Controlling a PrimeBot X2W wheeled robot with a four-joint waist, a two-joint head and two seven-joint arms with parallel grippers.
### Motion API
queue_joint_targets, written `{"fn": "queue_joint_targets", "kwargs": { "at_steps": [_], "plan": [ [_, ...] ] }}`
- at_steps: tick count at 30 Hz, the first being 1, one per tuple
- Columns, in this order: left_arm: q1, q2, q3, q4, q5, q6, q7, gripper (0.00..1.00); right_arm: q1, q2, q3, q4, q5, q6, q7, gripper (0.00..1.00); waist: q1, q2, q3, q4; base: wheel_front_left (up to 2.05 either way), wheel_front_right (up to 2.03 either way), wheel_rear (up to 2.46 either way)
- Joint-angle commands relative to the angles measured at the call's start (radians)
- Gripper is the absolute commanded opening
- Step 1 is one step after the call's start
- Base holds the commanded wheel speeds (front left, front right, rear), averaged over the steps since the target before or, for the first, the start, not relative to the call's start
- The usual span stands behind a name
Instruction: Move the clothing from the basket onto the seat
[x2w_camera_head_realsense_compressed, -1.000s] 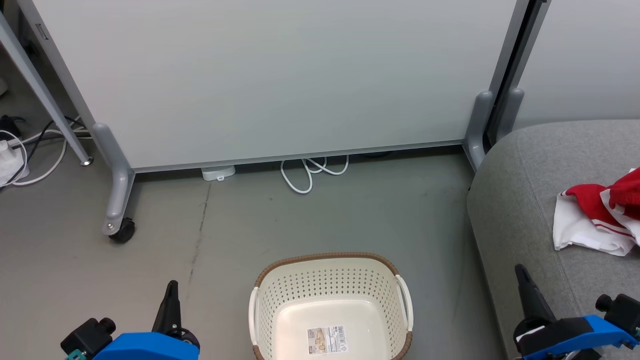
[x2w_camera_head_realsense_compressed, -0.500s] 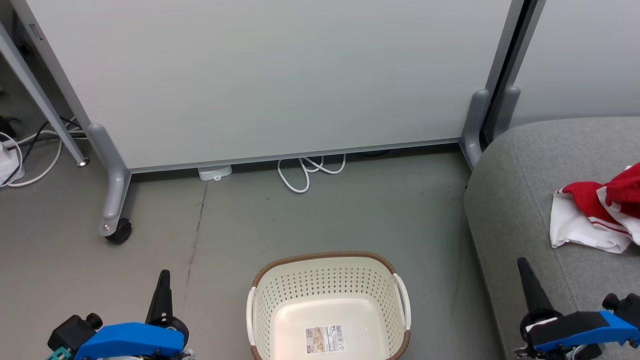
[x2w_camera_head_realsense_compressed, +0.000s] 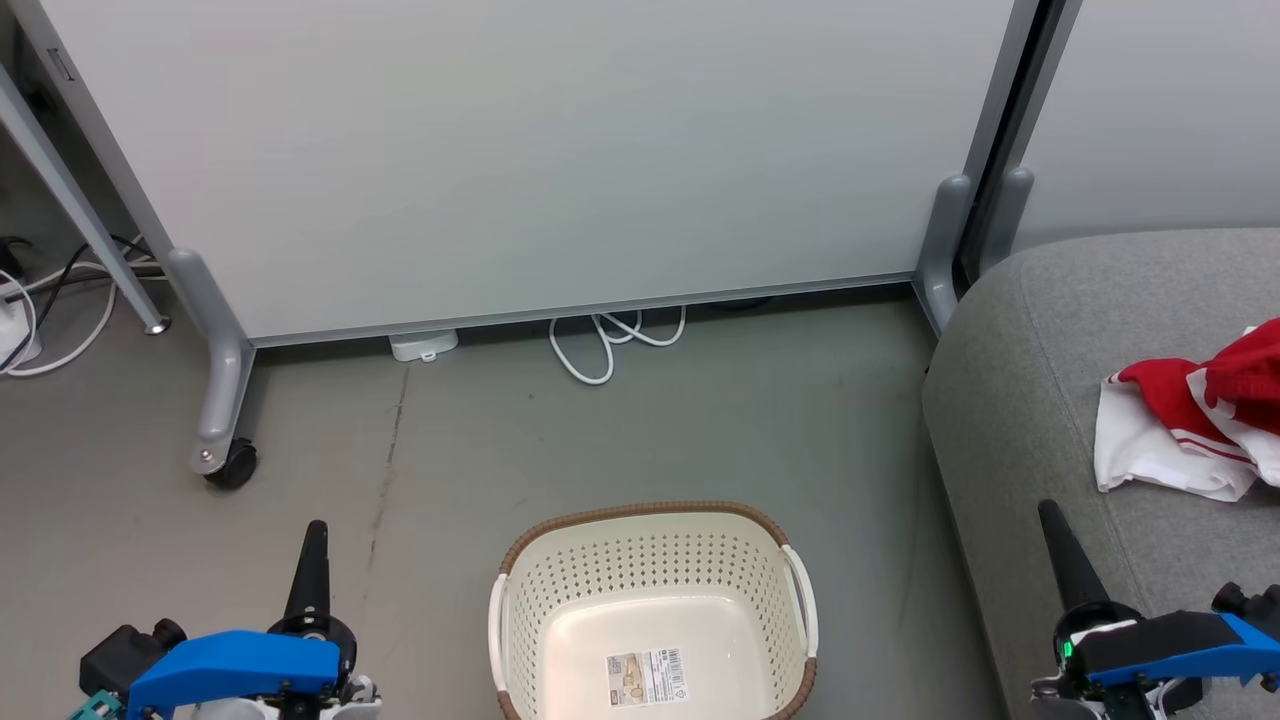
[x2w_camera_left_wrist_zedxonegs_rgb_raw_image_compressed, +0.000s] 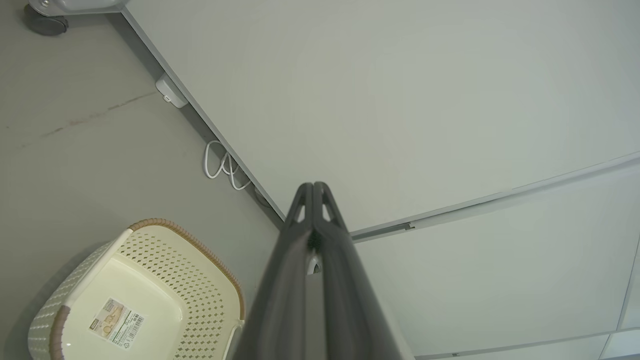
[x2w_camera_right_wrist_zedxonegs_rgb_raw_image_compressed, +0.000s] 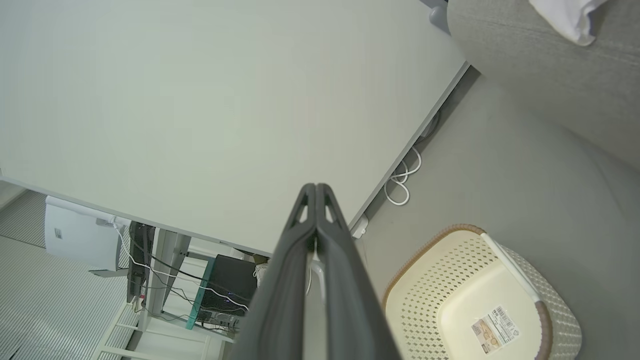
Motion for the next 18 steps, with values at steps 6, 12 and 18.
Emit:
{"fn": "queue_joint_targets", "kwargs": {
  "at_steps": [6,12,18],
  "plan": [
    [-0.027,0.001,0.020,-0.023,-0.065,-0.001,0.020,0.00,-0.027,-0.006,-0.004,-0.010,0.077,0.000,0.013,0.00,-0.0001,0.0000,0.001,-0.004,0.00,0.00,0.00],
    [-0.031,-0.001,0.030,-0.033,-0.115,-0.002,0.035,0.00,-0.032,-0.006,-0.005,-0.010,0.134,0.000,0.019,0.00,-0.0001,0.0000,0.003,-0.007,0.00,0.00,0.00],
    [-0.034,-0.002,0.041,-0.042,-0.164,-0.002,0.048,0.00,-0.036,-0.006,-0.007,-0.011,0.189,0.000,0.026,0.00,-0.0001,0.0000,0.004,-0.011,0.00,0.00,0.00]
  ]
}}
